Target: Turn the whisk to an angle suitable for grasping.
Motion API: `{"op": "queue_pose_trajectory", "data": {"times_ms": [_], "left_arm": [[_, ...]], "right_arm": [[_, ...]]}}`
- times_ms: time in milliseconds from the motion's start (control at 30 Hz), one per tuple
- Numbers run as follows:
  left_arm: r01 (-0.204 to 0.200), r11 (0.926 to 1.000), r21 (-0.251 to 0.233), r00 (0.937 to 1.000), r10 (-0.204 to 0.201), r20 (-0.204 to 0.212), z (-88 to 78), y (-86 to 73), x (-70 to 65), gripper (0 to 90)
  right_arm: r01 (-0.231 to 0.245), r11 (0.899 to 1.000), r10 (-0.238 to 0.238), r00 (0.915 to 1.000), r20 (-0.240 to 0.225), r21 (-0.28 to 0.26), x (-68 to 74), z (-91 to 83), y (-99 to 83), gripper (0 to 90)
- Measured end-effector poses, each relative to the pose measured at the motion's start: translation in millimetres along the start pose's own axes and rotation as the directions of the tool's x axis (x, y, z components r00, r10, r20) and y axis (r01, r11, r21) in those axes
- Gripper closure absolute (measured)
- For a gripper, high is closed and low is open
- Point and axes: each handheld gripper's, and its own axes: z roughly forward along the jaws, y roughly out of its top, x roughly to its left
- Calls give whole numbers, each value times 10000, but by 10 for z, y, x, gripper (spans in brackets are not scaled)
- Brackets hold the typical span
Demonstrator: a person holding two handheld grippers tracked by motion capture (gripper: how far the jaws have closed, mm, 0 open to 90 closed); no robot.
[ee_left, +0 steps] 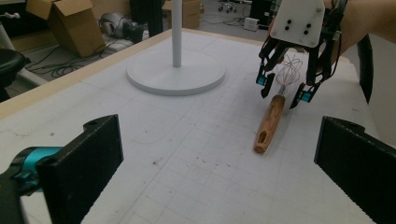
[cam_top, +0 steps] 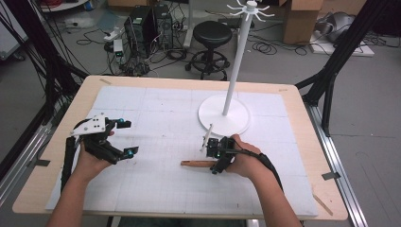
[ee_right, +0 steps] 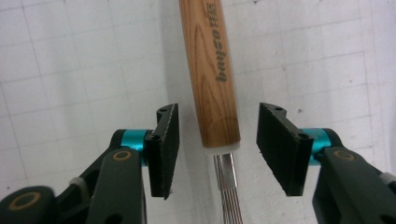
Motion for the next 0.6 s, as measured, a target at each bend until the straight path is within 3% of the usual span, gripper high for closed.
{"op": "queue_pose_trajectory", "data": {"times_ms": [400,600], "left_arm": [[-5,9999,-158,10000,4,-28,-25,9,6,17],[-104,9999,-2,9999,104,-18,-42,4,-14,17]], "right_arm": [[-4,9992,5,10000,38,-395,-16,7,28,407],[-125,9960,144,9997,207,-885,-38,-49,8,338]]}}
